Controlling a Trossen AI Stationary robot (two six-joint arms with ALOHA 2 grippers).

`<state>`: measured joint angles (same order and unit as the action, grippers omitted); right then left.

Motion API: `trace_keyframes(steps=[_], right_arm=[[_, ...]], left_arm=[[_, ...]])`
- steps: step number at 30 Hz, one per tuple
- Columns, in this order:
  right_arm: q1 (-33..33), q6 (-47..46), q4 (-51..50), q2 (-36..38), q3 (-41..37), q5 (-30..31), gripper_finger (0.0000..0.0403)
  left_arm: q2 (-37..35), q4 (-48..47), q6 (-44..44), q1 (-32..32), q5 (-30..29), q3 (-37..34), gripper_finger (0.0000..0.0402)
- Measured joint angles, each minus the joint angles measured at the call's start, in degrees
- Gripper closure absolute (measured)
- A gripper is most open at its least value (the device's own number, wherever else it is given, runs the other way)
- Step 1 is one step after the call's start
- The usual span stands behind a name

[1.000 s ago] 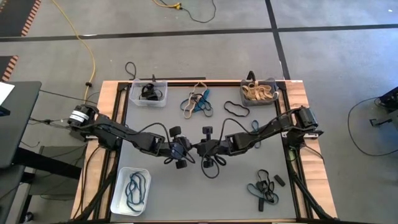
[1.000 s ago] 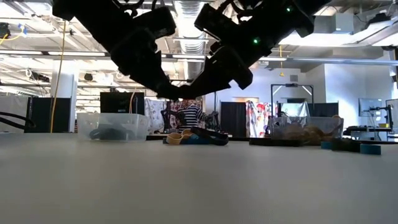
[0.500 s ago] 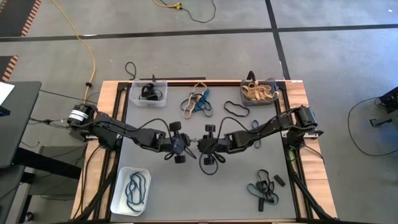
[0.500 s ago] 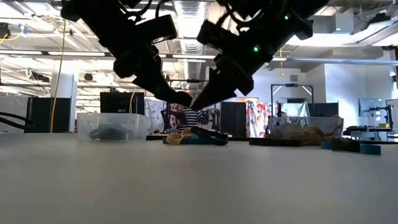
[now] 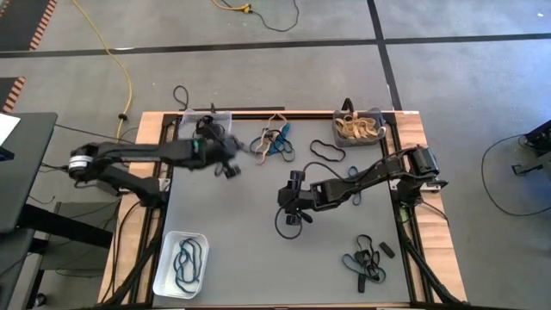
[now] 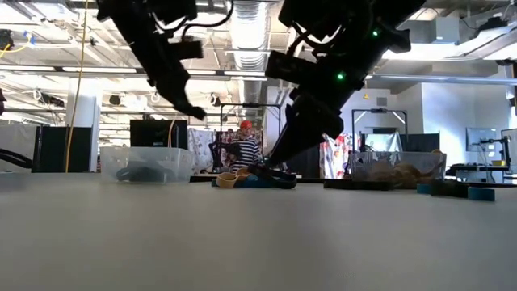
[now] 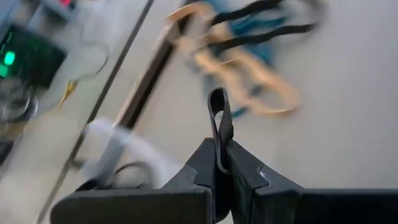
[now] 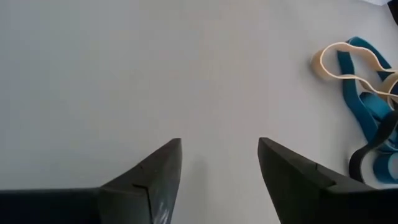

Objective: Sort rubber bands into baskets
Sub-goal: Put the black rubber band into the transparent bin

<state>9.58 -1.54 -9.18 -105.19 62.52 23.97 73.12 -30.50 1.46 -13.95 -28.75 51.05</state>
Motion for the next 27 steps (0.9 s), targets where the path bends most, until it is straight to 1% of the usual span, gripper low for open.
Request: trace_keyframes(steps=[4,9,13,15,20,23,27], right_arm=[[0.0,0.07,-0.25,0.0,0.0,0.02,0.0171],[-0.03,0.56,-0.38,0.0,0.0,0.15,0.0178],[-0.36,1.61,-0.37,0.0,0.0,0.17,0.018],[-0.73,1.83,-0.34,0.0,0.0,0.17,0.018],[-1.16,2.01,-0.92,0.0,0.0,0.18,0.018],[-1.53,2.03,-1.61,0.0,0.0,0.17,0.018],[-1.85,1.85,-2.33,0.0,0.0,0.17,0.018]], left_arm=[[-2.75,-2.91,2.0,-11.45,4.73,0.0,0.0401],[-1.9,-5.94,5.08,-25.02,11.9,-0.02,0.0391],[0.29,-5.9,7.05,-32.95,13.36,-0.07,0.0379],[1.75,-5.68,8.14,-35.81,14.55,-0.07,0.0371],[5.36,-7.56,9.97,-40.46,22.52,-0.07,0.035],[6.7,-8.35,10.5,-41.47,22.8,-0.07,0.0331],[6.37,-6.99,10.53,-41.53,21.96,-0.07,0.0294]])
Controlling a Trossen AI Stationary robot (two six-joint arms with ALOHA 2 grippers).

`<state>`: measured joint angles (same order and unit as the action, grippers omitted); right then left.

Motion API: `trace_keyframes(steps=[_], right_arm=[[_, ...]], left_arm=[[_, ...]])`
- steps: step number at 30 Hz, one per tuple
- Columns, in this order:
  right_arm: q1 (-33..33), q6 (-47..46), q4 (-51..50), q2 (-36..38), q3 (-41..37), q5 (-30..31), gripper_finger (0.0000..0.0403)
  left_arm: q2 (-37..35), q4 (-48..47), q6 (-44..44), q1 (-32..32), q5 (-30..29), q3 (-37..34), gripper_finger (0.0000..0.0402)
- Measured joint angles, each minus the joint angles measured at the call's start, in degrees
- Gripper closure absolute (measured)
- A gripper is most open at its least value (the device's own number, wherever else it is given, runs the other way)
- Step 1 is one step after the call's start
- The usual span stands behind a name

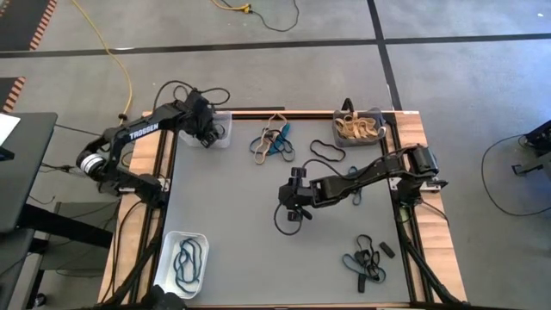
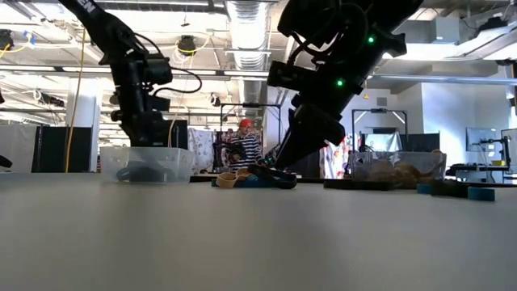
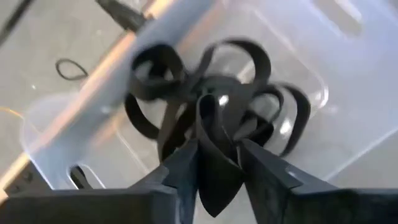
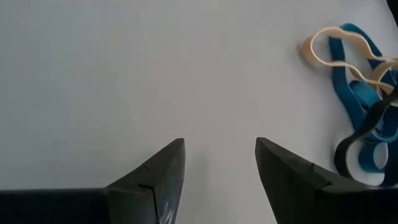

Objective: Sort rubber bands into baskets
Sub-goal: Put the black rubber band into the transparent bin, then put the blue rubber band into the white bin

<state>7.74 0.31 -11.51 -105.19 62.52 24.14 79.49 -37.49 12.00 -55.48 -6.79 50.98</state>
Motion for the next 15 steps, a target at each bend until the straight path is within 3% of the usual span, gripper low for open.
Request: trace_keyframes(steps=[9,15], right_arm=[[0.05,-1.44,-1.74,0.42,0.0,0.0,0.018],[0.63,-6.16,-9.34,4.22,0.0,2.02,0.018]], left_arm=[[-2.83,-1.91,-1.33,0.02,-0.01,2.3,0.0211],[-6.06,-2.5,-2.75,0.16,1.51,2.82,0.0195]])
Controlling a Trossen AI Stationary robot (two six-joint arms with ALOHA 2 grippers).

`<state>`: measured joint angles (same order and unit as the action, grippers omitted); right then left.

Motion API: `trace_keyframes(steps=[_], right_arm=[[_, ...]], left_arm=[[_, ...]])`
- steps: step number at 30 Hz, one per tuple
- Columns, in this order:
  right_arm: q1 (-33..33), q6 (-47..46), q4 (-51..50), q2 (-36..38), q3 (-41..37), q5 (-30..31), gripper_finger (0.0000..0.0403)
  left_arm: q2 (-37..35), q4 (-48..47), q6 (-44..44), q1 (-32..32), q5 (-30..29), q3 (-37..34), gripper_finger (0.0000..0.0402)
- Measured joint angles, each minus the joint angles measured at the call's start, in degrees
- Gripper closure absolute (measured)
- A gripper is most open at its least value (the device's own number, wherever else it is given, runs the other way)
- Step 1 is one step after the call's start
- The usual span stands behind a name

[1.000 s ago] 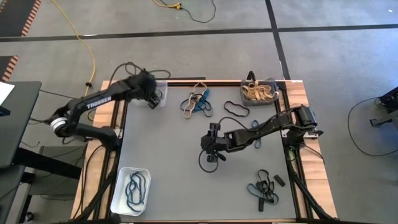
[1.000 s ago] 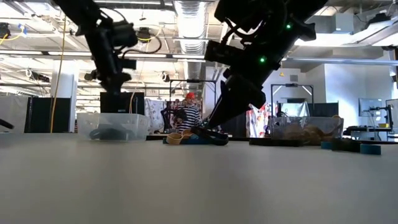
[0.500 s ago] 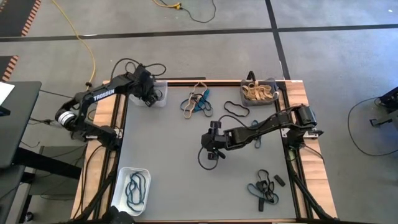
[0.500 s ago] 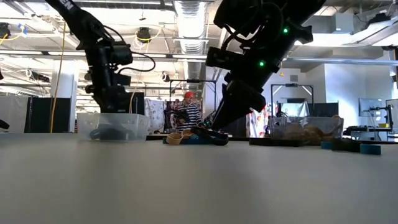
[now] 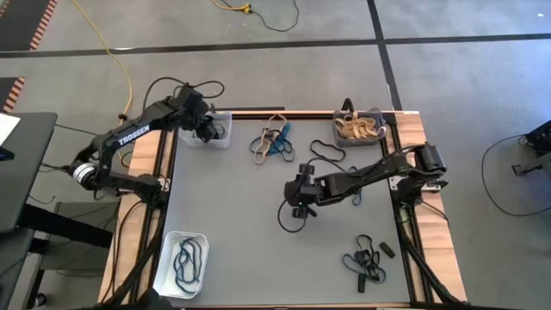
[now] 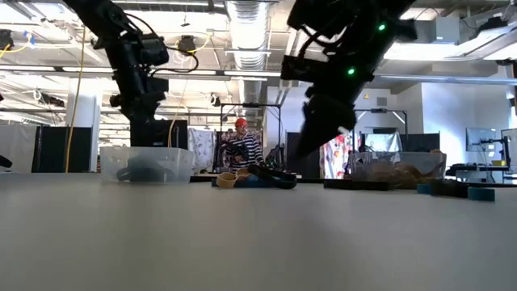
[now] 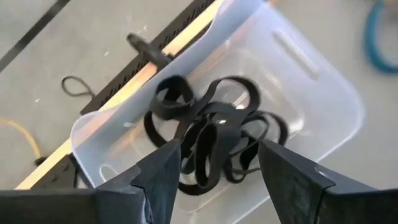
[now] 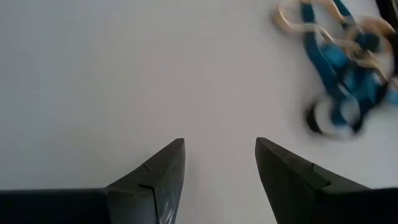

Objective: Sort rubber bands into baskets
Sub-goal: Put the blue rubber band into the white bin

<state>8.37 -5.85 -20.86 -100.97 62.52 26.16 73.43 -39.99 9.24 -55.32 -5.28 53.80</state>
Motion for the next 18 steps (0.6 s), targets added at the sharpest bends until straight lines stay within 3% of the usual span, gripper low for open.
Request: trace_keyframes(steps=[3,10,18], right_arm=[[1.59,-3.9,-6.92,2.62,0.0,2.29,0.018],[7.66,-19.66,-29.13,9.17,-0.01,6.92,0.018],[16.26,-46.89,-53.7,15.67,-1.29,7.4,0.018]], left_arm=[[-1.91,1.17,-1.48,0.82,2.88,0.01,0.0195],[-5.0,8.78,-6.73,9.35,18.02,0.04,0.0194],[-3.13,25.03,-7.83,30.3,16.29,-2.14,0.0194]])
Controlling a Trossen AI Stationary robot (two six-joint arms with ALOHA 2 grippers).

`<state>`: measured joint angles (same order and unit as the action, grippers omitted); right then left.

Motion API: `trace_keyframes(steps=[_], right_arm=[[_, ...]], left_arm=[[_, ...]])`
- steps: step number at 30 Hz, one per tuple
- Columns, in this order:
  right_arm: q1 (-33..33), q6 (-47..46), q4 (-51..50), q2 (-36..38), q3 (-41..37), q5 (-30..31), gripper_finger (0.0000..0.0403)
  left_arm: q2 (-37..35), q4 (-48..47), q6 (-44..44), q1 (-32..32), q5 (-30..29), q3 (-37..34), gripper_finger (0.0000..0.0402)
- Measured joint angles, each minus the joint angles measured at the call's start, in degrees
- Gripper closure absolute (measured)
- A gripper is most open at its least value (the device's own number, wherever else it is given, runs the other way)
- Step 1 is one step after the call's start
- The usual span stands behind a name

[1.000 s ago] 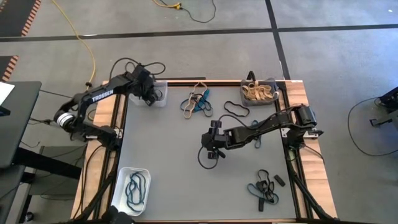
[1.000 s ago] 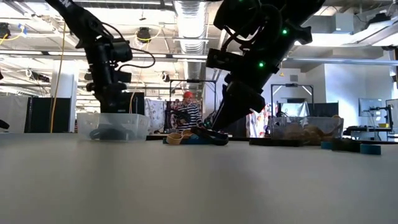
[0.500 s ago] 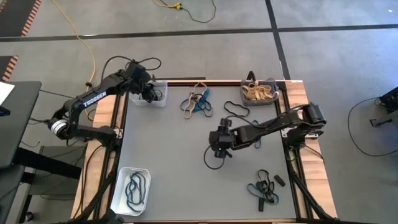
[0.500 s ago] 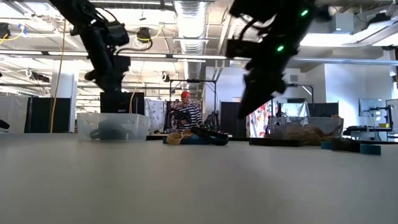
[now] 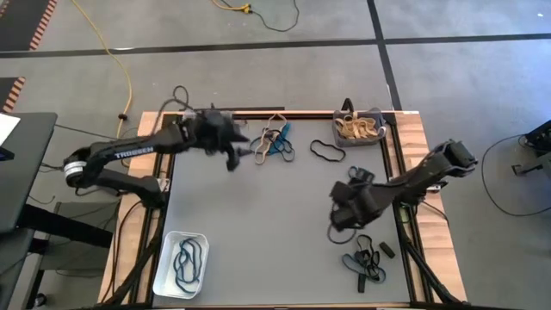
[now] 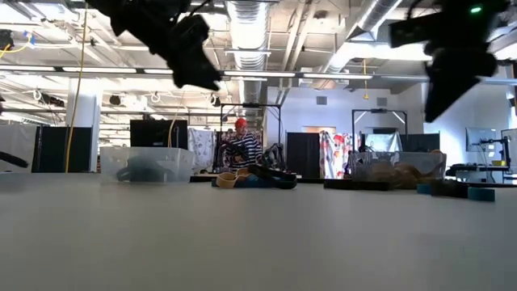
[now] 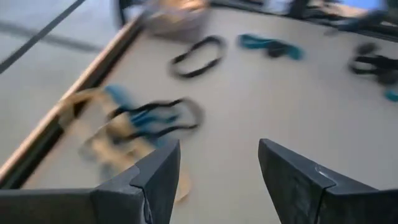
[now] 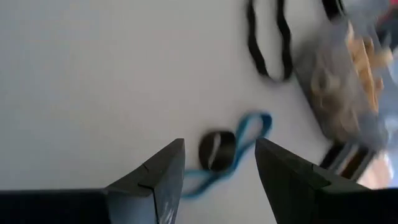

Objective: Sort rubber bands into baskets
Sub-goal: Put the blue rubber band into the white bin

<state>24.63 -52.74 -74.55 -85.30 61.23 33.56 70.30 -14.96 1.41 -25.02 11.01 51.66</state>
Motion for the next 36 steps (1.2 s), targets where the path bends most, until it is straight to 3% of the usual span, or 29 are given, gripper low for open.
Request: trace_keyframes(steps=[7,12,22,28,36], right_arm=[[6.17,-19.81,-0.24,6.4,-10.34,-3.39,0.018],[7.69,-27.03,6.4,10.08,-18.3,-5.79,0.018],[3.71,-26.63,19.3,13.92,-27.15,-8.81,0.018],[1.78,-24.11,27.75,14.1,-30.51,-11.21,0.018],[-1.15,-21.84,27.36,13.69,-30.77,-10.97,0.0188]], left_arm=[[7.44,10.82,0.46,15.51,-6.42,-1.31,0.0194],[16.28,18.72,1.99,23.01,-8.89,-1.31,0.0194],[31.82,36.78,-1.48,28.63,-8.72,-1.35,0.0194],[33.6,39.97,-2.06,29.42,-8.73,-1.31,0.0194],[33.62,39.84,-1.68,29.67,-8.69,-1.31,0.0194]])
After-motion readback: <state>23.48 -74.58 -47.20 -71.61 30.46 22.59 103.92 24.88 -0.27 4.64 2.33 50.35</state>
